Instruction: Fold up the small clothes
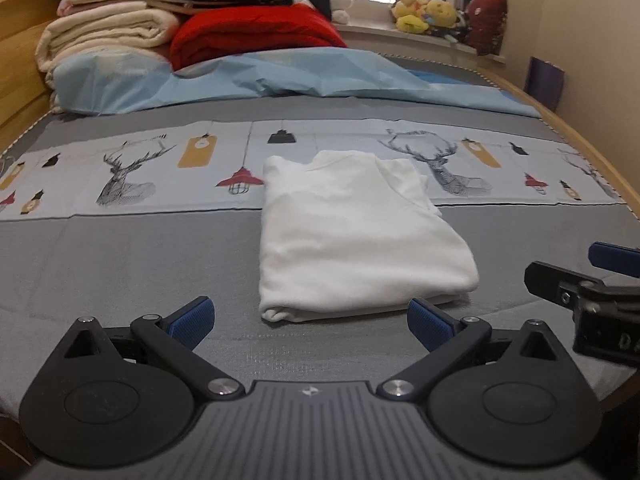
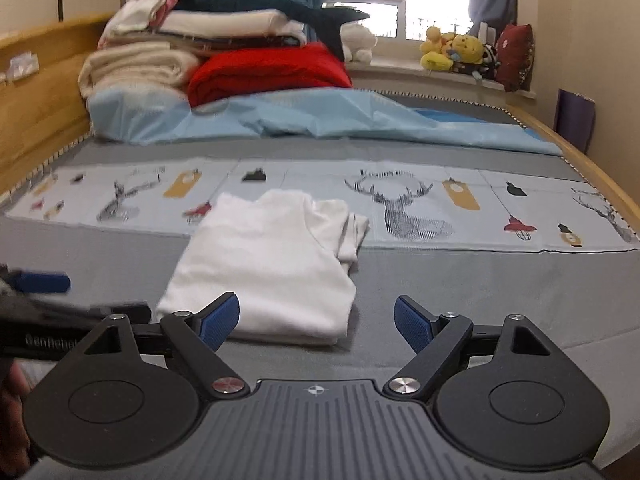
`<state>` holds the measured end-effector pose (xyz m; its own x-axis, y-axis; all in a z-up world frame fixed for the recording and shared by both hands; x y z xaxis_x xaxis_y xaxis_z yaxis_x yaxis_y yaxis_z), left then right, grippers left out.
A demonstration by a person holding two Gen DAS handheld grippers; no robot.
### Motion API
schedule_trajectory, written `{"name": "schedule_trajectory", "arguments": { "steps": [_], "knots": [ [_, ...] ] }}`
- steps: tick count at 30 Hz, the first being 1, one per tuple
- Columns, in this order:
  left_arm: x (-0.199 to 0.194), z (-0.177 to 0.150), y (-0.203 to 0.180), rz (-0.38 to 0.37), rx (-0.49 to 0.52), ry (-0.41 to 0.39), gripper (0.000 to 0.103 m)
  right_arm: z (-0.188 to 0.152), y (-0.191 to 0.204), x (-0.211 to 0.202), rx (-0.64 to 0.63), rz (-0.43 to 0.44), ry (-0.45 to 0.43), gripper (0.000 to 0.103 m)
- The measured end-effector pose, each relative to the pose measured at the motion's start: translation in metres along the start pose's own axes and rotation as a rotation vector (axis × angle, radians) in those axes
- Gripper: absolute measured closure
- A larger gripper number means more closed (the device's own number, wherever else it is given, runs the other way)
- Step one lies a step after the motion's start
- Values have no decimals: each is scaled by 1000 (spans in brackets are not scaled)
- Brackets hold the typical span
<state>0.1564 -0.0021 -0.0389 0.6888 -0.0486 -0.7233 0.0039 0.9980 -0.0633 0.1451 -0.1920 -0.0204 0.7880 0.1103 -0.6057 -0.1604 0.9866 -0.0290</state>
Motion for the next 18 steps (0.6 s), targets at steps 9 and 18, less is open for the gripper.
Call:
{"name": "schedule_trajectory", "arguments": {
  "steps": [9,18],
  "knots": [
    [4,2,1,-9,-55,21,1,0,13,4,-40,16,6,17],
    [10,1,3,-18,-85,63,1,0,13,9,-38,9,18,17]
  ]
}}
Point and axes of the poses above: each gripper's, at about its wrist camera, not at the fingertips, and x roughly the way its jaws point, y to its left, z to its top, the point moved 4 cm from there along x, roughly the way its jaws point, and after that the axes turned 4 degrees about -z, right-handed, at the moved point
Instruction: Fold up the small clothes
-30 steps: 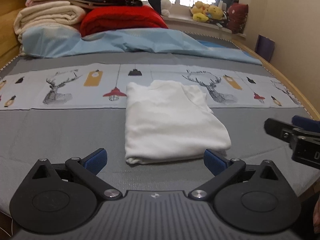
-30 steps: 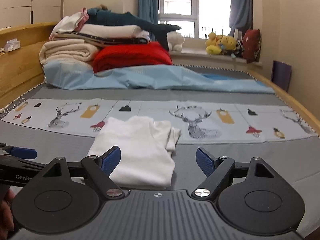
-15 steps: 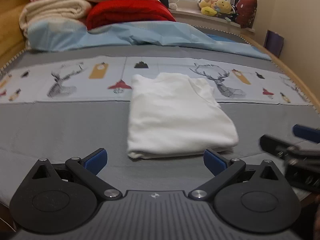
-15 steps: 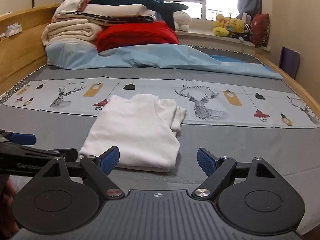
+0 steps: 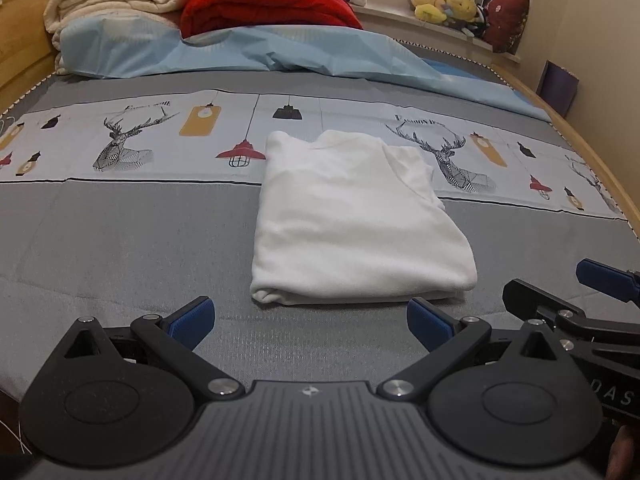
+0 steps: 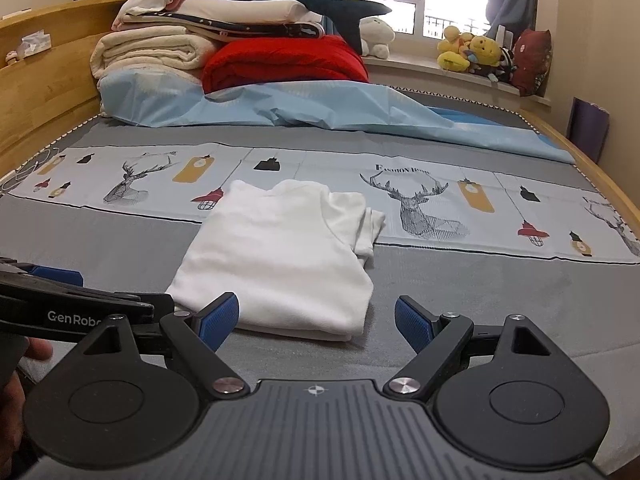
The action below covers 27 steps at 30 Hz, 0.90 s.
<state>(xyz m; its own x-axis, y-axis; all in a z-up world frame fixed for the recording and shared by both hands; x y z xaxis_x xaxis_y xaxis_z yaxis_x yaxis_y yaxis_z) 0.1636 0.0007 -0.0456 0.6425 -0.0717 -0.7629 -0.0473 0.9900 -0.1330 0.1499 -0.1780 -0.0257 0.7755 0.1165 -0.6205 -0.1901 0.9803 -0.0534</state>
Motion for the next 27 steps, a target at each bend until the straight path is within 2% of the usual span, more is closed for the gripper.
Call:
{"name": "schedule_trajectory", "arguments": {
  "steps": [27],
  "knots": [
    [3,-1,0,-1,-4,9,1,-2,0,3,4,-2,8,17]
  ]
}}
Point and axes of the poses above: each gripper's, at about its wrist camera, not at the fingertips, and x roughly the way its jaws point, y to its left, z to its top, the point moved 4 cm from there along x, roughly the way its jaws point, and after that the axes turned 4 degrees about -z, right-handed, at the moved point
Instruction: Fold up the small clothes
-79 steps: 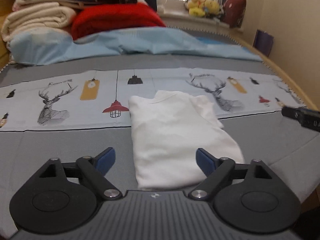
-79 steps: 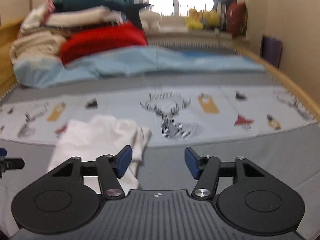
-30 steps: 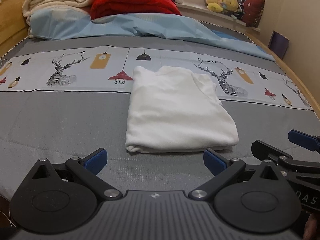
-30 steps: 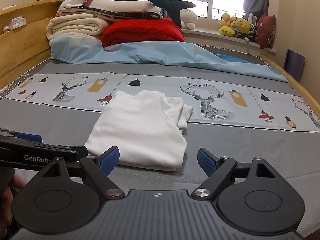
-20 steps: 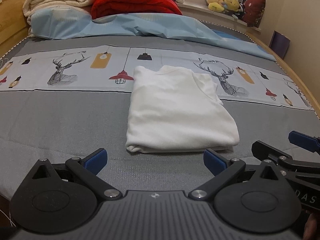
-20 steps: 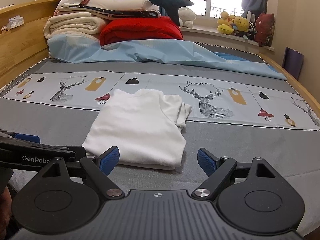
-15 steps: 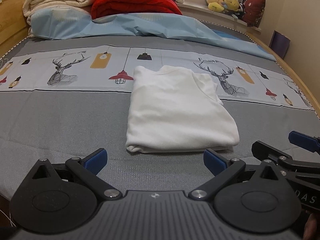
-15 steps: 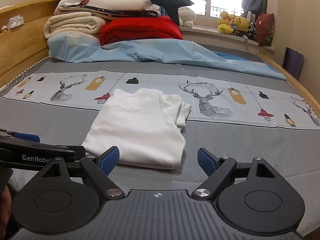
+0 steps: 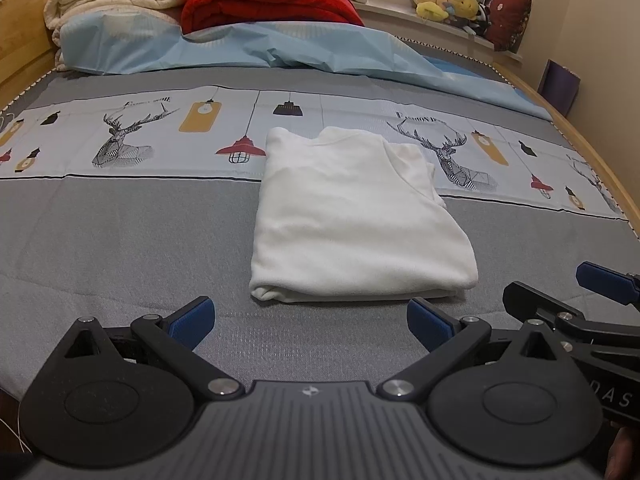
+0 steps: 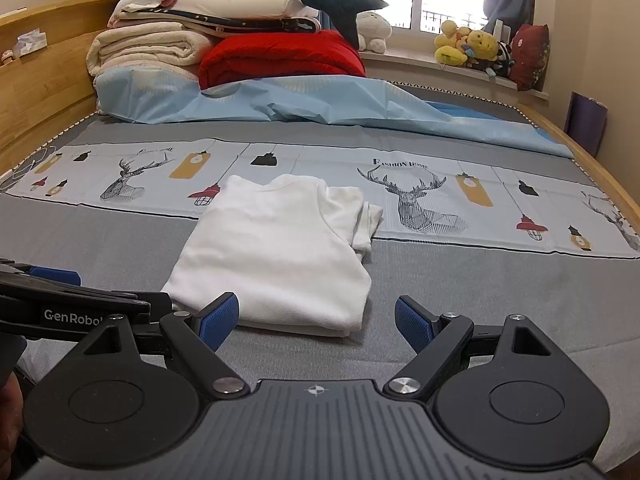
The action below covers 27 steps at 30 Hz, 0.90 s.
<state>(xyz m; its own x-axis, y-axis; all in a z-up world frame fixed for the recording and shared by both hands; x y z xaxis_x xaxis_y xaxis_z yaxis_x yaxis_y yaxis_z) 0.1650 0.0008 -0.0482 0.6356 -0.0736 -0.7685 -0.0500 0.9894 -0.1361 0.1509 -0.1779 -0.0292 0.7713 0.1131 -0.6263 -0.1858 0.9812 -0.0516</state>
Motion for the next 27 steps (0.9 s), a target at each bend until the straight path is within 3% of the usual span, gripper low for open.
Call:
{"name": "schedule_trajectory", "arguments": {
  "steps": [27],
  "knots": [
    [4,-2,0,-2,4,16,1,-3,-5,2,-2,7,9,17]
  ]
}}
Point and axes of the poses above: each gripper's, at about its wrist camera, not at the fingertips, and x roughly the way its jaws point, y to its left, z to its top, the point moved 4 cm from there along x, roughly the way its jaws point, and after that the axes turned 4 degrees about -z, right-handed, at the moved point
